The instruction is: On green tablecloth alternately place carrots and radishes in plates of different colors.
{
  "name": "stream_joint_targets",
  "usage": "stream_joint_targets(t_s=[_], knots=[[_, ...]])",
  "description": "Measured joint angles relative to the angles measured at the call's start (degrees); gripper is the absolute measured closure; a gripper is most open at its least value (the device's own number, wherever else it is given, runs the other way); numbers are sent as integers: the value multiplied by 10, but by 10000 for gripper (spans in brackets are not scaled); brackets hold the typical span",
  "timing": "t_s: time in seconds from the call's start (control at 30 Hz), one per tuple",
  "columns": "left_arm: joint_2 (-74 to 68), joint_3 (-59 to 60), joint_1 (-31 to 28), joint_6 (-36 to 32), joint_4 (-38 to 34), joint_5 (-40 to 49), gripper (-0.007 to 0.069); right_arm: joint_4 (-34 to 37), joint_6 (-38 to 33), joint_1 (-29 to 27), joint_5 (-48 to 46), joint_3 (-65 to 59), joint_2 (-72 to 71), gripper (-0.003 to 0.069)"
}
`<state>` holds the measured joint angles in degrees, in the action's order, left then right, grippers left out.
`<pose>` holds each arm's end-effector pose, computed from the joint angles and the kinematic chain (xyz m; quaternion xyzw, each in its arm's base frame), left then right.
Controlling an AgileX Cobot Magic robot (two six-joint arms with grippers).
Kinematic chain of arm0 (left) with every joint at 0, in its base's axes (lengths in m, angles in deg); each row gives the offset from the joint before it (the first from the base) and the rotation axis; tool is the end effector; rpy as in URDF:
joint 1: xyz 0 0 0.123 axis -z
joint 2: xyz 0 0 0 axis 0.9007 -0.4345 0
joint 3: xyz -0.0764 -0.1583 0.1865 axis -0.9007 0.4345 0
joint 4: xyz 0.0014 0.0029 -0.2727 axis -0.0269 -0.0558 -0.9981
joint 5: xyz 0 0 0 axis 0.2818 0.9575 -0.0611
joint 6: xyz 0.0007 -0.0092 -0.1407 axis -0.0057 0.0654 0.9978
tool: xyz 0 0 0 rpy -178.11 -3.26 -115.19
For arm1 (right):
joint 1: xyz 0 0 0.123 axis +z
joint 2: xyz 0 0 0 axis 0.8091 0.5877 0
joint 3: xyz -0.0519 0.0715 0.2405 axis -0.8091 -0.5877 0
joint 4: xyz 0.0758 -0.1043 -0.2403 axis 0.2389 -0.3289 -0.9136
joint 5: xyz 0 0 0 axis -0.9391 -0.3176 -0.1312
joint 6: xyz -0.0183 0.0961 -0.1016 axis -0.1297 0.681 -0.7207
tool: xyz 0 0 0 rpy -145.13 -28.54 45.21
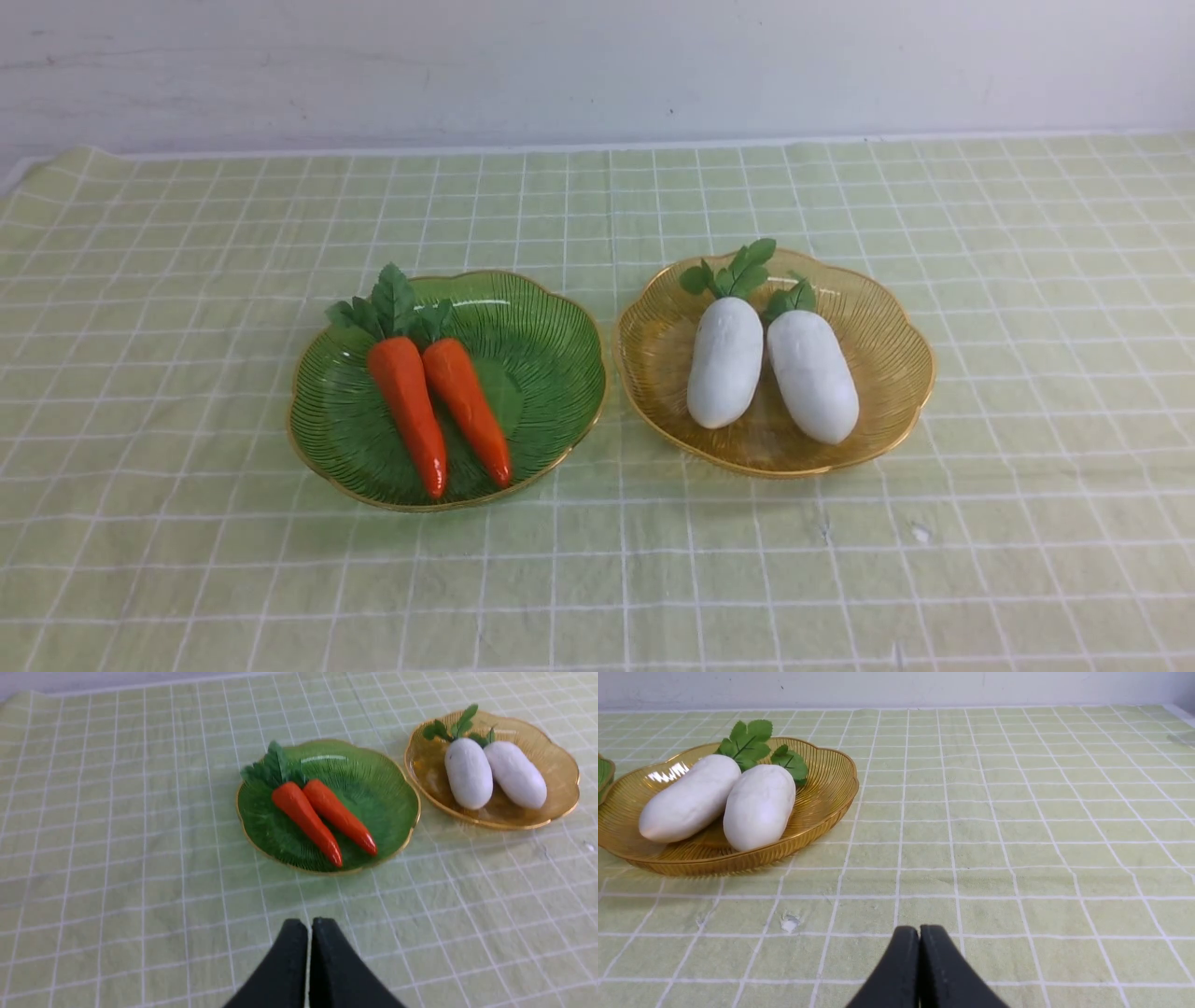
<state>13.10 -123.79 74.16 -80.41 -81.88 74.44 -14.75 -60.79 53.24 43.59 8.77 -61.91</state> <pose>0.0917 -0.0189 0.3973 0.0708 0.8594 -0.0576 0.5031 0.1498 0.0019 0.1571 -0.0004 0.8085 0.0088 0.5885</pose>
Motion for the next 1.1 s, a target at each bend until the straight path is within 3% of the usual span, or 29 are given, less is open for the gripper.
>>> stream_joint_targets(t_s=[0.17, 0.23, 0.5, 1.1], knots=[[152, 152, 0, 23, 1, -84, 632, 0, 0, 0, 1, 0, 0, 673], [223, 222, 0, 51, 3, -159, 632, 0, 0, 0, 1, 0, 0, 673], [256, 394, 0, 78, 1, -401, 632, 2, 0, 0, 2, 0, 0, 673], [247, 585, 0, 76, 56, -456, 632, 2, 0, 0, 2, 0, 0, 673]])
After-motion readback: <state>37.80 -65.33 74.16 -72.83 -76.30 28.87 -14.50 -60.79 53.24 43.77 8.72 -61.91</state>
